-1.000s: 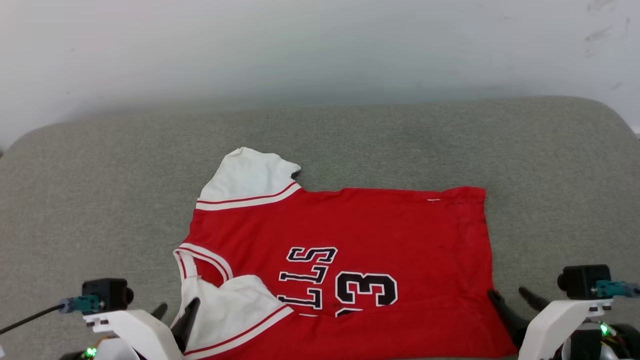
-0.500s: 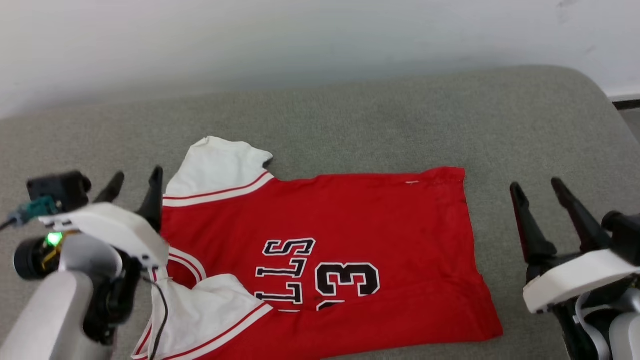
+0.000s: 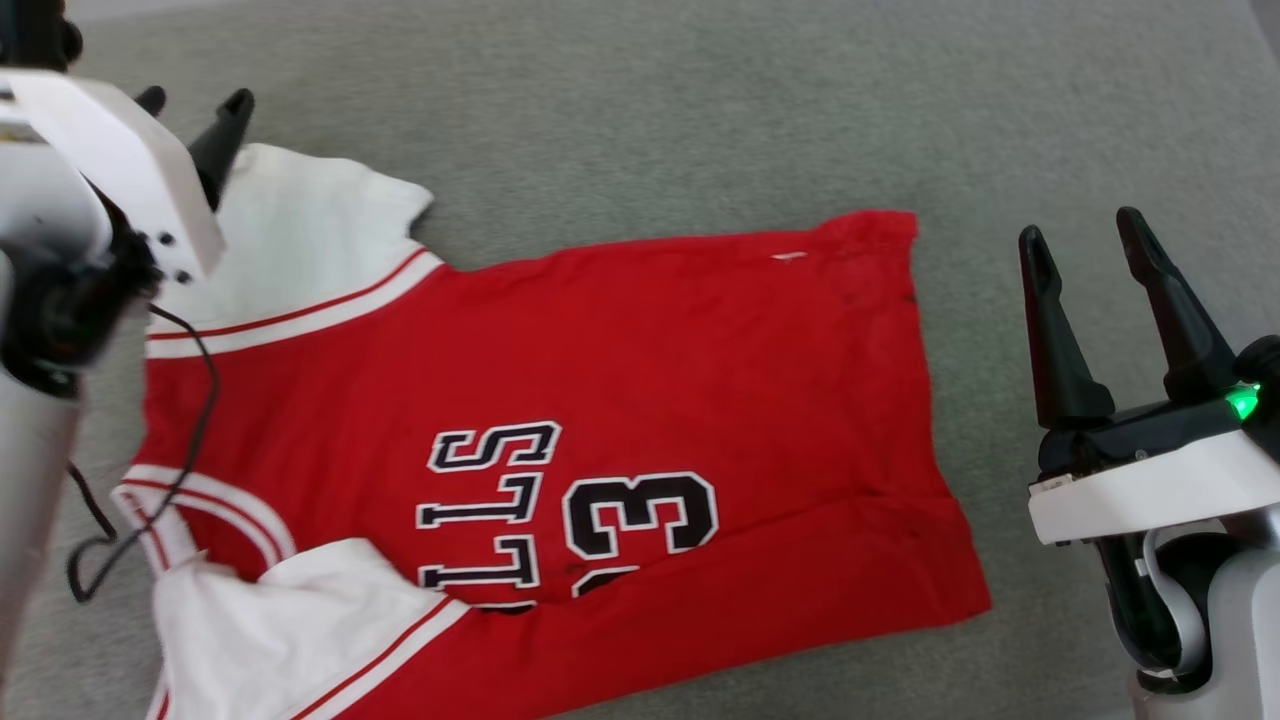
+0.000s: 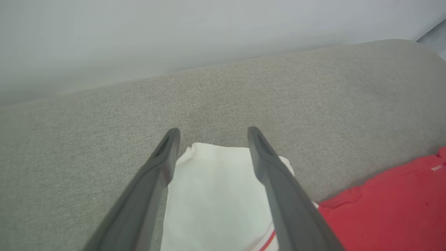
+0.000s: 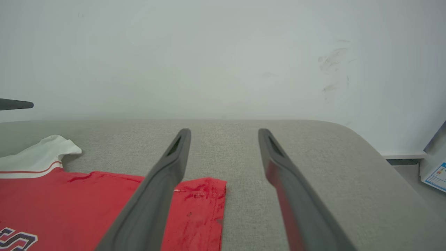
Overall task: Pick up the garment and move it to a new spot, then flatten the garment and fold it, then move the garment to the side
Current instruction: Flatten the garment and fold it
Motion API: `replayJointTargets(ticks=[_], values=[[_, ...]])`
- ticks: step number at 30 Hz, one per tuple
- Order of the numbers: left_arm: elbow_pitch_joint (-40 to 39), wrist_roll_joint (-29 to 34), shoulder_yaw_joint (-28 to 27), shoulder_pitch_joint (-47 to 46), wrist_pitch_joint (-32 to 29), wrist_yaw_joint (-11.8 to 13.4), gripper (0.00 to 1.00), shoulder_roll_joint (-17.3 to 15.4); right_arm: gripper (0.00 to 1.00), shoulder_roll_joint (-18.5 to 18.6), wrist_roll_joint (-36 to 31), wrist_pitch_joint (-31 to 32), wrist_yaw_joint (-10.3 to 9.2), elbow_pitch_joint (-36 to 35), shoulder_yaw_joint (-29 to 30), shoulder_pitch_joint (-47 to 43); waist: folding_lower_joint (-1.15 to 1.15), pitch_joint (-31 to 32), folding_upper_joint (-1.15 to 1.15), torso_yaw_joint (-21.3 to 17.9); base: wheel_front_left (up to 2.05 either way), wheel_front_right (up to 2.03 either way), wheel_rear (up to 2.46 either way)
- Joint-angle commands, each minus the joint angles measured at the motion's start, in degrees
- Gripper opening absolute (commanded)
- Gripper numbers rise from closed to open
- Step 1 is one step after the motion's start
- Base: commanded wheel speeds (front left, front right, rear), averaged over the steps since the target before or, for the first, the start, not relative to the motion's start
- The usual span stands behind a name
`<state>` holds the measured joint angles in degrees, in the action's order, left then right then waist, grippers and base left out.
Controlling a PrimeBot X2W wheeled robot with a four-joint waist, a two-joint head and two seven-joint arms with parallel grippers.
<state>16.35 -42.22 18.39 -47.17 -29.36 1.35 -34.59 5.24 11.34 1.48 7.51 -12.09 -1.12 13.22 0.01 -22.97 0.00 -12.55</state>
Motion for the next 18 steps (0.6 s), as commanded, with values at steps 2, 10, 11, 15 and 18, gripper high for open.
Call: replayJointTargets(ticks=[2, 10, 11, 15, 18], values=[[1.92, -0.51, 0.58, -3.15, -3.96, -1.16, 1.00, -1.58, 1.00, -0.46, -0.25, -0.45, -0.03, 0.07, -0.34, 0.90, -0.01, -2.21, 0.00, -2.86, 0.00, 0.00, 0.00], [6.77, -1.60, 3.14, -8.97, -20.89, -1.38, 1.00, -6.86, 1.00, -1.33, 0.62, -1.91, -0.03, -0.24, -1.35, 1.11, -0.01, -6.09, 0.00, -6.27, 0.00, 0.00, 0.00], [7.15, -1.44, 3.30, -9.22, -22.24, -1.18, 1.00, -7.57, 1.00, -1.42, 0.84, -2.16, -0.03, -0.27, -1.57, 1.14, -0.01, -6.77, 0.00, -6.67, 0.00, 0.00, 0.00], [9.66, -3.13, 3.92, -7.51, -27.43, -0.56, 1.00, -8.65, 1.00, -1.73, 1.63, -2.80, -0.04, 0.31, -1.91, 1.19, -0.01, -8.40, 0.00, -7.74, 0.00, 0.00, 0.00], [11.13, -4.33, 4.11, -5.47, -29.05, 0.20, 1.00, -7.89, 1.00, -1.88, 2.20, -3.05, -0.03, 0.83, -2.15, 1.33, -0.01, -9.14, 0.00, -8.24, 0.00, 0.00, 0.00]])
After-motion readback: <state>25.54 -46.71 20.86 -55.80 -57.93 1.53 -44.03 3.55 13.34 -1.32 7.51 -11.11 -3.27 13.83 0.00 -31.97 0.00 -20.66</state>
